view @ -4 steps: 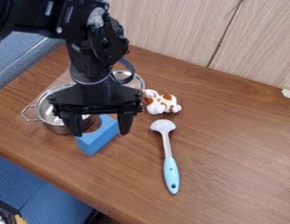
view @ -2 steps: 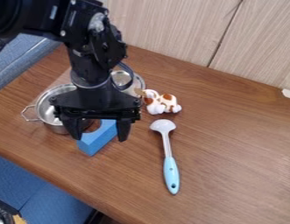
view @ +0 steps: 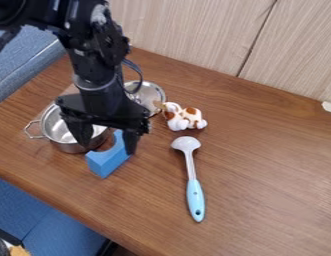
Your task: Moved the blue object to the top right of the table.
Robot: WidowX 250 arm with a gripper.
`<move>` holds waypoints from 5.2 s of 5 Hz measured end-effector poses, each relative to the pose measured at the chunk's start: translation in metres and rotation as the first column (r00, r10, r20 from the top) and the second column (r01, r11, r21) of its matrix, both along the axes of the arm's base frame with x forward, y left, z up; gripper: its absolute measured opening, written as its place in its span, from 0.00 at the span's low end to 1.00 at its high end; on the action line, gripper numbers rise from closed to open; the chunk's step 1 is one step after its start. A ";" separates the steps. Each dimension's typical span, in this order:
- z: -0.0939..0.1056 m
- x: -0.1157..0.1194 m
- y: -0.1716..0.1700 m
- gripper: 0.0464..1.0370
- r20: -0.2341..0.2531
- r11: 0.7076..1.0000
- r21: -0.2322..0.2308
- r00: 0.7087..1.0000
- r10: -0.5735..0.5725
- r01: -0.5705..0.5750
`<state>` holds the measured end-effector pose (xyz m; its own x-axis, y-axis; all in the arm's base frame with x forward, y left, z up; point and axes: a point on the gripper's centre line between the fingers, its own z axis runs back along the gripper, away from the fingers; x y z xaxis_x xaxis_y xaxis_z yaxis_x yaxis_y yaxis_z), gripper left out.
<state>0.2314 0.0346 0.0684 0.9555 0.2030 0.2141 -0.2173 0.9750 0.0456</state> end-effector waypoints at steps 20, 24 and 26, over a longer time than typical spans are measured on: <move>-0.037 0.192 -0.173 0.23 -0.029 0.973 0.038 0.973 -0.228 0.229; -0.039 0.180 -0.173 0.97 -0.057 0.983 0.102 0.987 -0.149 0.154; 0.003 0.176 -0.164 0.96 0.008 0.988 0.078 0.991 -0.135 0.134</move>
